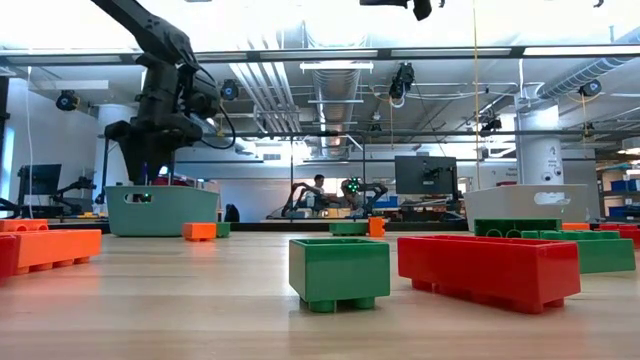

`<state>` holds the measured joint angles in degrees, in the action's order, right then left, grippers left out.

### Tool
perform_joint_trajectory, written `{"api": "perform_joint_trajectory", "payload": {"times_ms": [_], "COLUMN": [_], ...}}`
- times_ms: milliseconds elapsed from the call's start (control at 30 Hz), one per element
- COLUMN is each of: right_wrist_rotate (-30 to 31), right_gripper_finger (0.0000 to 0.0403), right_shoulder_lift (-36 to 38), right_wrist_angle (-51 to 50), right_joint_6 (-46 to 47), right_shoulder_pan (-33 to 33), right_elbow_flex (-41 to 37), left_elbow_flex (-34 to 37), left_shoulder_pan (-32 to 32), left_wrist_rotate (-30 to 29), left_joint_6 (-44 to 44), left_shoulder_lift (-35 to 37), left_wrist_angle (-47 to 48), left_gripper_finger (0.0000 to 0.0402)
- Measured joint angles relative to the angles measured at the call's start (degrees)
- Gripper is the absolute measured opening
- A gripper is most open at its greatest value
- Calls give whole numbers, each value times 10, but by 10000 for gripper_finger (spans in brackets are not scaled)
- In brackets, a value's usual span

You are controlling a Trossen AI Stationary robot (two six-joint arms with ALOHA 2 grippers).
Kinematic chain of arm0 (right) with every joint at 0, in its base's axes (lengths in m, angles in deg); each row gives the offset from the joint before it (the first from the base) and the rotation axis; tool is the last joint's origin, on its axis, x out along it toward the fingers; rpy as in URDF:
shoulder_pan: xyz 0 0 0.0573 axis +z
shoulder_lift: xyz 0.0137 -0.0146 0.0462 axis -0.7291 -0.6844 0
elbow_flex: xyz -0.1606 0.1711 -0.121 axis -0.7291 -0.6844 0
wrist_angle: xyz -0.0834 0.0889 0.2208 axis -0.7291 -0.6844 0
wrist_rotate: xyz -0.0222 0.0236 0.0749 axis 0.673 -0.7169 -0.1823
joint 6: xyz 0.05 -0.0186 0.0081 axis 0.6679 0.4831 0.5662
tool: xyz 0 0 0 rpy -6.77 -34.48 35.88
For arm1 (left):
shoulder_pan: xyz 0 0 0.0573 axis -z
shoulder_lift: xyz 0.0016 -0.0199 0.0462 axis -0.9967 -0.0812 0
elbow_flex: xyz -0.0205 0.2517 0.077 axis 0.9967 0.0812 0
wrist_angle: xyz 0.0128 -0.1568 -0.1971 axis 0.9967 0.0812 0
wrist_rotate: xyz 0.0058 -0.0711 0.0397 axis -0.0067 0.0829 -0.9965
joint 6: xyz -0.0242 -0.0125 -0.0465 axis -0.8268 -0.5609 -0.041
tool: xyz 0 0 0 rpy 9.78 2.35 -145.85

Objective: Sort blocks
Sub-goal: Put the red game piece into the orange bin

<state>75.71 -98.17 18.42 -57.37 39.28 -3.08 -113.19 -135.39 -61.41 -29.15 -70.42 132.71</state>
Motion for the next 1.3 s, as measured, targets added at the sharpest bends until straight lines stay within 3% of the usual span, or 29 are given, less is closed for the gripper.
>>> {"api": "perform_joint_trajectory", "payload": {"times_ms": [300, 800, 1100, 1300], "right_wrist_rotate": [0, -10, -24, -96], "right_gripper_finger": [201, 200, 201, 201], "right_shoulder_lift": [0, 0, -70, -140], "right_wrist_angle": [-45, -213, -470, -652], "right_joint_6": [50, 196, 233, 250], "right_shoulder_pan": [-4, -12, -24, -26], "right_elbow_flex": [0, 6, 151, 255], "left_elbow_flex": [0, 0, 0, 0], "left_shoulder_pan": [13, 132, 175, 200], "left_wrist_rotate": [-2, -86, -91, -90], "left_joint_6": [-17, -66, -80, -57], "left_shoulder_lift": [31, 212, 276, 291], "left_wrist_angle": [-26, -155, -277, -328], "left_gripper_finger": [197, 198, 198, 198]}}
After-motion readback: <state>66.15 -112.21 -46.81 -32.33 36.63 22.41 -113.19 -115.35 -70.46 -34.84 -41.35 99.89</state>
